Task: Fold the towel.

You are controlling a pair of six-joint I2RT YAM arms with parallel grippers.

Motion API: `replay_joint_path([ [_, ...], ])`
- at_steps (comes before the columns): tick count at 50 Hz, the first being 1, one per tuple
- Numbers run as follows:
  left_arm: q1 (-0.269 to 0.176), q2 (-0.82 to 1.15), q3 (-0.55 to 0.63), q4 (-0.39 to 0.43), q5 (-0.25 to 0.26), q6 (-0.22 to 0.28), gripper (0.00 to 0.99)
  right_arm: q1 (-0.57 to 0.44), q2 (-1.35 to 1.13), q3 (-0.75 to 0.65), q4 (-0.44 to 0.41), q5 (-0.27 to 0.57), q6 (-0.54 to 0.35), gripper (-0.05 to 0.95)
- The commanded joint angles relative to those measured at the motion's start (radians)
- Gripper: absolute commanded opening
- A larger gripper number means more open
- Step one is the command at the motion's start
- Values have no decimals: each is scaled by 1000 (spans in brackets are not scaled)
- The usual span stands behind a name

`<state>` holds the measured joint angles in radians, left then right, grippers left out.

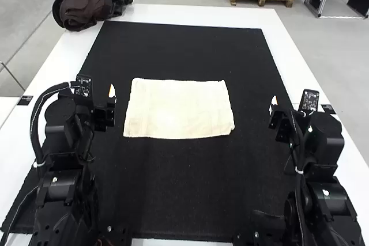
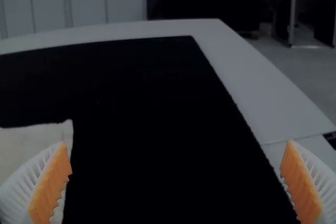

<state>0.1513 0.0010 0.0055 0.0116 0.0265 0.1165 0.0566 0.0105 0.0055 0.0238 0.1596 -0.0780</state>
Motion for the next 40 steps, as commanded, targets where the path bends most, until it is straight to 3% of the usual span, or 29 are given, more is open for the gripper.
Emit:
replay_joint_path([
  [1,2,-4,-4,5,9,11,964,-11,-7,-6,7,-11,9,920],
  [40,2,-4,-4,4,21,11,966,-9,-7,-6,7,-11,9,920],
])
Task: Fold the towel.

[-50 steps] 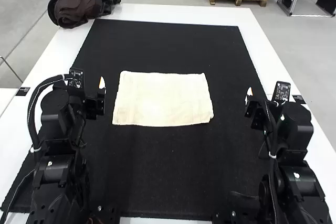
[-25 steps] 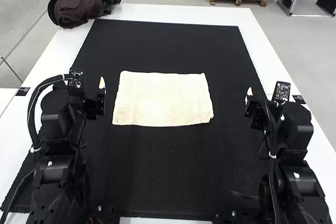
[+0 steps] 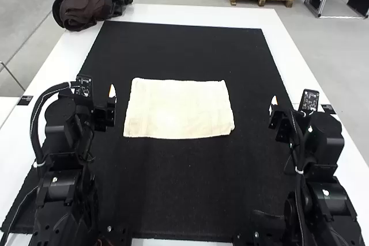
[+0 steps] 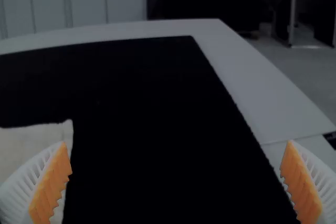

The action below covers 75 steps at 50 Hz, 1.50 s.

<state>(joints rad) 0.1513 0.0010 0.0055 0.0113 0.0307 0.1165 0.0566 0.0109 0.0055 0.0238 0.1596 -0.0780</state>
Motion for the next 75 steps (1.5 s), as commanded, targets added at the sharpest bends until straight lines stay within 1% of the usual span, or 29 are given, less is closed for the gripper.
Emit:
replay_joint_path([
  [1,1,-4,-4,4,18,9,964,-11,-8,-6,7,-11,9,920],
  [6,1,-6,-4,1,21,9,966,-9,-8,-6,7,-11,9,920],
  [9,1,-6,-4,-1,35,9,964,-11,-8,-6,7,-11,7,920],
  [11,1,-4,-4,-2,38,9,966,-11,-8,-6,11,-11,-11,920],
  [13,1,-4,-4,-2,41,11,964,-11,-8,-6,13,-11,-49,920],
  [16,1,-4,-4,-1,41,9,966,-9,-8,-6,18,-12,-157,920],
  [17,2,-4,-4,1,41,11,964,-9,-8,-6,13,-17,-169,920],
  [22,5,-4,-4,4,41,11,962,-4,-8,-6,18,-19,-109,920],
  [26,5,-6,-4,7,41,14,964,-9,-8,-6,56,-17,-114,920],
  [28,7,-4,-4,18,41,15,964,-12,-8,-6,76,-19,-151,920],
  [30,8,-4,-4,32,41,23,964,-14,-8,-6,102,-19,-223,918],
  [31,8,-4,-4,44,40,26,962,-14,-8,-6,122,-19,-252,913],
  [33,11,-6,-4,93,11,35,964,-15,-8,-6,166,-17,-269,900],
  [36,13,-6,-2,205,-68,32,962,-20,-8,-4,231,-3,-298,898],
  [37,13,-6,-2,246,-84,32,964,-21,-8,-1,254,-9,-313,900],
  [39,13,-4,2,303,-91,32,962,-24,-5,11,283,-31,-336,900],
  [41,11,-2,11,338,-89,34,964,-24,-3,44,280,-45,-339,900],
  [43,10,1,36,343,-86,35,964,-28,11,97,277,-52,-341,900],
  [49,5,67,189,269,-51,35,964,-29,172,271,268,-52,-335,900],
  [56,4,281,390,217,-35,32,964,-29,494,514,214,-38,-223,902],
  [59,4,425,491,188,-31,8,964,-29,632,622,149,-43,-170,902],
  [63,2,607,608,153,-34,-18,964,-28,787,723,102,-75,-88,902],
  [64,4,648,634,150,-37,-41,964,-28,822,743,90,-83,-72,902],
  [66,7,738,676,145,-45,-61,964,-29,879,769,91,-81,-39,902],
  [67,8,769,688,145,-52,-63,964,-29,902,778,90,-83,-25,902],
  [70,8,866,719,156,-101,-64,964,-21,965,781,96,-74,-19,902],
  [72,4,915,728,157,-109,-69,962,-20,1000,778,102,-60,-5,902],
  [74,2,961,728,164,-149,-74,962,-18,1031,766,102,-66,3,900],
  [75,2,982,725,168,-155,-75,962,-17,1043,755,111,-63,3,900],
])
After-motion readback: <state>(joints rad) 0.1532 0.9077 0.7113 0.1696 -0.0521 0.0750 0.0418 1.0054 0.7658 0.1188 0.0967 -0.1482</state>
